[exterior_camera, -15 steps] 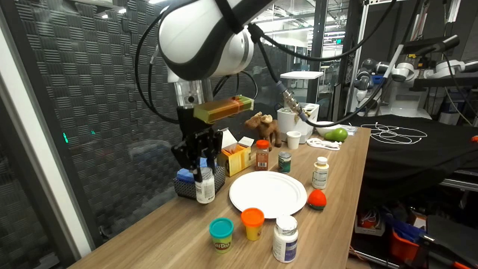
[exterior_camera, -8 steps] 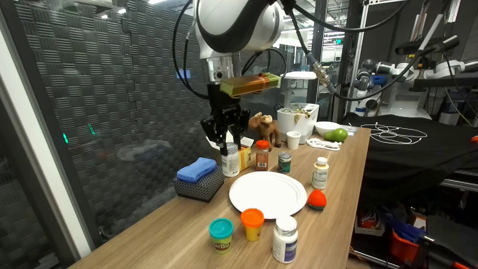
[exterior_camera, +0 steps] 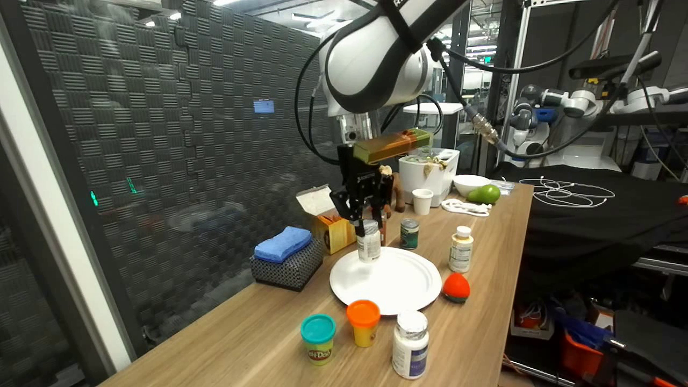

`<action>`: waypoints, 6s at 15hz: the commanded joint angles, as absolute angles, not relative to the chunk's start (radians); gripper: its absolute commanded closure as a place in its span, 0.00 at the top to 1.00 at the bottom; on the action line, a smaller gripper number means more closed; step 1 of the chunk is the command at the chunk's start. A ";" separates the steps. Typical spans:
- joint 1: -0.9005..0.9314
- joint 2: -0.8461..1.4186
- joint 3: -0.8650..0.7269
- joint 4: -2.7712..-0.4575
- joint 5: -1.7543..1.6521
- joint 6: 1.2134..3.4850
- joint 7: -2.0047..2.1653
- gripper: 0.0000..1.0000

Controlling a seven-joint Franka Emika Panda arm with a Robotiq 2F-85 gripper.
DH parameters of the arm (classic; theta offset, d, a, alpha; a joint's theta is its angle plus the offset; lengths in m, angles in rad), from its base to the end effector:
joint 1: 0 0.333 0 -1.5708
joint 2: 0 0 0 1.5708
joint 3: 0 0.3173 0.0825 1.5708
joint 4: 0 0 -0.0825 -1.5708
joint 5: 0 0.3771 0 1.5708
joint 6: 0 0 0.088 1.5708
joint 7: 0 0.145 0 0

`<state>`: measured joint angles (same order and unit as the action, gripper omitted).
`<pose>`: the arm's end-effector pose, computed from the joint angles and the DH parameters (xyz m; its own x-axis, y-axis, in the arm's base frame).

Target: Pick up all the smaller bottles and the orange object, and put them in the plate

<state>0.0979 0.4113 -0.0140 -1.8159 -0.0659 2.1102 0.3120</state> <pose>0.6204 0.0473 0.2720 0.9768 -0.1923 -0.0944 -0.1839 -0.9787 0.0911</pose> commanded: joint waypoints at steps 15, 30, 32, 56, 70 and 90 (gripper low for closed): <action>0.172 0.299 -0.066 -1.913 -0.163 2.272 0.510 1.00; 0.278 0.353 0.092 -1.823 -0.241 2.236 0.420 1.00; 0.276 0.354 0.088 -1.824 -0.241 2.236 0.421 1.00; 0.257 0.514 0.165 -1.864 -0.076 2.222 0.118 1.00; 0.314 0.403 0.100 -1.918 -0.141 2.275 0.342 0.24; 0.222 0.367 -0.059 -2.123 -0.160 2.534 0.743 0.24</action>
